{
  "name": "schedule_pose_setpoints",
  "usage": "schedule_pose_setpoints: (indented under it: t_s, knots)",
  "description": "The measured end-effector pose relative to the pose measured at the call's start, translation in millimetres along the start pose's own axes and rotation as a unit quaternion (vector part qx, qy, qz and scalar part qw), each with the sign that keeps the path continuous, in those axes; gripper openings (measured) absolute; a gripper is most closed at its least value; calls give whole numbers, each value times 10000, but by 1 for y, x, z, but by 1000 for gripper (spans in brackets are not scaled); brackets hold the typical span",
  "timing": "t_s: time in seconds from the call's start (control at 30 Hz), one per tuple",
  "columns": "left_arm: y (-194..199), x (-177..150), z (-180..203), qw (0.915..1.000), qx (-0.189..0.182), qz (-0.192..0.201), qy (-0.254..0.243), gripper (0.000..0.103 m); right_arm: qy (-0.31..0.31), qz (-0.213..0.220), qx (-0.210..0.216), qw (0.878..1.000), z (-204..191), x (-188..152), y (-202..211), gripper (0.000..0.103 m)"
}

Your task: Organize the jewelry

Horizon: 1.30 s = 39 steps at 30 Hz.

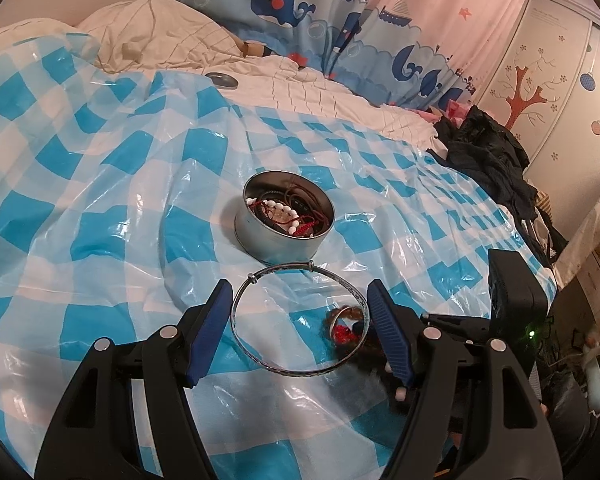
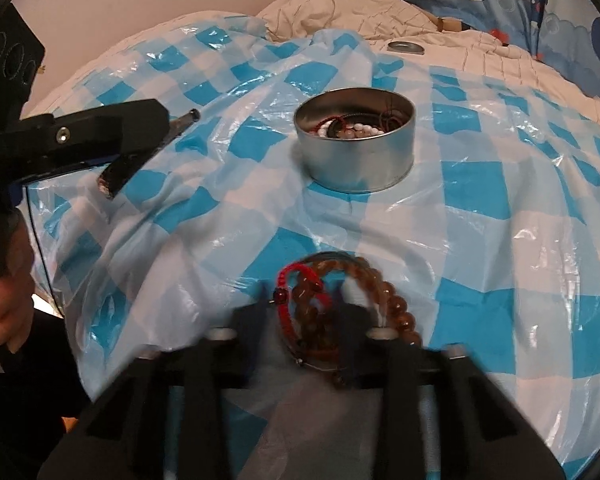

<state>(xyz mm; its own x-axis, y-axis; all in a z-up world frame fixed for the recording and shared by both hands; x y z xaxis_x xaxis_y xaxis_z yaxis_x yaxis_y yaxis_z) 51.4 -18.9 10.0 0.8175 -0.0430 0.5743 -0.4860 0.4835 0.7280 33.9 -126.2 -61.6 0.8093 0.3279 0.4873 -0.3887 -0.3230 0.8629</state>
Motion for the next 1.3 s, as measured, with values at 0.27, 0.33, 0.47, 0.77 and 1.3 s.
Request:
schedule_pose_setpoints:
  t_s: [0.27, 0.33, 0.47, 0.77, 1.3]
  knots:
    - [0, 0, 0, 10000, 21, -4, -28, 65, -349, 267, 279, 9986, 10, 7, 15, 8]
    - [-1, 0, 1, 9999, 91, -3, -77, 65, -439, 367, 439, 9974, 11, 10, 20, 8]
    - [-2, 0, 4, 9997, 164, -4, -160, 65, -620, 620, 782, 9931, 12, 17, 34, 8]
    - [-3, 9, 10, 9986, 389, 79, -358, 65, -1163, 1287, 2014, 9640, 19, 39, 73, 8]
    - [-25, 49, 37, 9965, 521, 264, -591, 65, -1460, 1477, 2596, 9431, 50, 90, 84, 8]
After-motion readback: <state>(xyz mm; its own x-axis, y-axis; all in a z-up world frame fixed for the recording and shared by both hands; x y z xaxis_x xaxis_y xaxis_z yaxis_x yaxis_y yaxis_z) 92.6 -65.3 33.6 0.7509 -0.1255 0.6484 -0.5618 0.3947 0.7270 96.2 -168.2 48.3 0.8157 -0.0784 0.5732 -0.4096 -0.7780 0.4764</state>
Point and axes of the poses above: each gripper's, at about its wrist camera, not at the fingertips, and y roughly against the way its jaws point, z to its right, x to its top, the point moved 9 cm from there along -y, roughly the way its jaws point, and after that the axes turned 9 degrees about -z, right-handed, at the moved point
